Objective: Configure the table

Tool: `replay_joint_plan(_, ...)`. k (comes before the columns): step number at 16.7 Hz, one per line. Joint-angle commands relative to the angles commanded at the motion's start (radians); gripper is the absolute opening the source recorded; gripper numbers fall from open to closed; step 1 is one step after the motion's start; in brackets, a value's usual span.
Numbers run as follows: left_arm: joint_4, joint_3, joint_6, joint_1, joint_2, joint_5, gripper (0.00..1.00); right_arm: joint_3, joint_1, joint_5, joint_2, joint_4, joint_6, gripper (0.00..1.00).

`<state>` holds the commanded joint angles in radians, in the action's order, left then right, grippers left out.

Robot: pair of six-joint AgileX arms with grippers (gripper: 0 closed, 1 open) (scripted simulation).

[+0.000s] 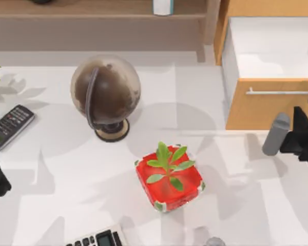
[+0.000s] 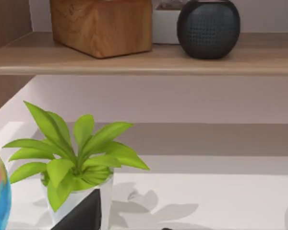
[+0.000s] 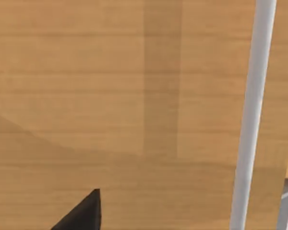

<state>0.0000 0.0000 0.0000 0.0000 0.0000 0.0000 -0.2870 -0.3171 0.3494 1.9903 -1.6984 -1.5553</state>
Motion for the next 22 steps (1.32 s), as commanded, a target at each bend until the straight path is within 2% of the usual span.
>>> replay_joint_plan(6,0.000,0.000,0.000,0.000,0.000,0.000,1.00,-0.022,0.009,-0.009,0.004,0.018,0.000,1.00)
replay_joint_plan(19,0.000,0.000,0.000,0.000,0.000,0.000,1.00,-0.022,0.009,-0.009,0.004,0.018,0.000,0.02)
replay_joint_plan(22,0.000,0.000,0.000,0.000,0.000,0.000,1.00,-0.022,0.009,-0.009,0.004,0.018,0.000,0.00)
